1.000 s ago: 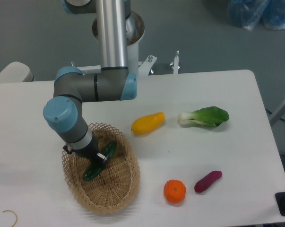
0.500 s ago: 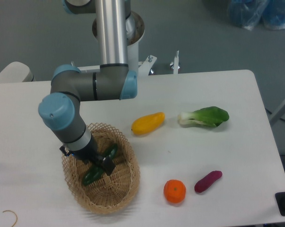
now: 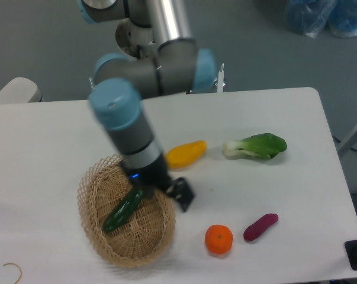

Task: Place the cucumber in the basket

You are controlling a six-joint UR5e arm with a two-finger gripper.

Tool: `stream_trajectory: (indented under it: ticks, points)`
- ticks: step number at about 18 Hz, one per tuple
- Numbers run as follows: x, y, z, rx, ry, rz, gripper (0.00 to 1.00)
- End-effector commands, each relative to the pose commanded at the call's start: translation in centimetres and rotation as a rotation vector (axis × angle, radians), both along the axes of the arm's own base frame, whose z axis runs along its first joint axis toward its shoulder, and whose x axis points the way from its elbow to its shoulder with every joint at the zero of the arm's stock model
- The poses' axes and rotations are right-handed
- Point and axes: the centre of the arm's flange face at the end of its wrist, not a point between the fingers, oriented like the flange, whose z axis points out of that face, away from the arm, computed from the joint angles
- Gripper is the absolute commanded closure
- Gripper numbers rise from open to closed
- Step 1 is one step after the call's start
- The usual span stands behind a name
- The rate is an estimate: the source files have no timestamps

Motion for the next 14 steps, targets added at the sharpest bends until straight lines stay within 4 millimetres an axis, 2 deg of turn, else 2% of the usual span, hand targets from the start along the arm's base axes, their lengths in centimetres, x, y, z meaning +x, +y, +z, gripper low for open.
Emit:
stream_trajectory:
  ticks: [4, 6, 9, 14]
  points:
    - [-4.8, -4.9, 3.3, -0.015, -0.072, -0.173, 0.00]
    - [-6.5, -8.0, 5.1, -0.002, -0.099, -0.238, 0.00]
    - [-7.9, -10.8, 5.5, -0.047, -0.113, -0.356, 0.00]
    - [-8.1, -11.4, 5.7, -0.054, -0.112, -0.381, 0.00]
